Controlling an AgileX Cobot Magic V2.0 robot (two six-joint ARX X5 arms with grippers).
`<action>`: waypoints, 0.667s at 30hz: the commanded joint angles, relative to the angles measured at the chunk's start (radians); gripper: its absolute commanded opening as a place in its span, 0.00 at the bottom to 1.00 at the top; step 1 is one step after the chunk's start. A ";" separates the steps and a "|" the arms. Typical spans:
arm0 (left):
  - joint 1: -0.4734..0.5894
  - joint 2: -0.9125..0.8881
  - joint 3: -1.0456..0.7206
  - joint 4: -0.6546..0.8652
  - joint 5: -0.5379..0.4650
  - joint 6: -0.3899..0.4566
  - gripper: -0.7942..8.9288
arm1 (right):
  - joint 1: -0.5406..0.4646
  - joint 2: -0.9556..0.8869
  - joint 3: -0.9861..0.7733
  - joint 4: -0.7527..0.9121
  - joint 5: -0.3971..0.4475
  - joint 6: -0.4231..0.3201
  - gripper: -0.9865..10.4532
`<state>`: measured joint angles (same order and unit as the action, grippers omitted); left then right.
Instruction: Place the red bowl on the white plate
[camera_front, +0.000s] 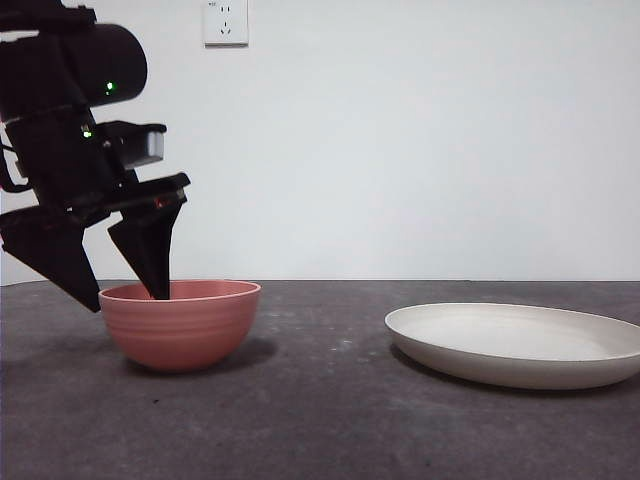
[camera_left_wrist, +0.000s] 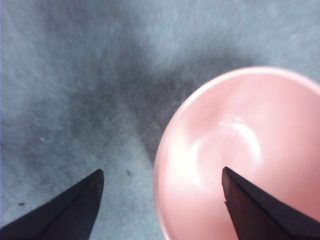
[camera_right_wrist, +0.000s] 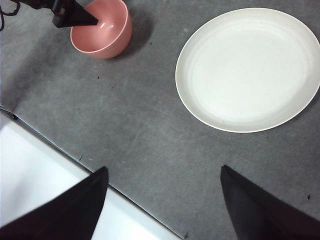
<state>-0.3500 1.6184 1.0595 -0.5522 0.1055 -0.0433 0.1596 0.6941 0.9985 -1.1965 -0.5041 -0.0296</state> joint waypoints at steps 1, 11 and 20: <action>-0.005 0.024 0.024 0.006 -0.006 -0.003 0.36 | 0.003 0.004 0.018 0.006 -0.001 -0.003 0.40; -0.005 0.022 0.024 0.003 -0.006 -0.022 0.09 | 0.003 0.004 0.018 0.006 0.000 -0.003 0.40; -0.029 -0.050 0.074 -0.002 -0.004 -0.057 0.09 | 0.003 0.004 0.018 0.006 0.000 -0.003 0.40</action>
<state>-0.3664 1.5856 1.0962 -0.5674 0.1001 -0.0864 0.1596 0.6941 0.9985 -1.1961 -0.5037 -0.0296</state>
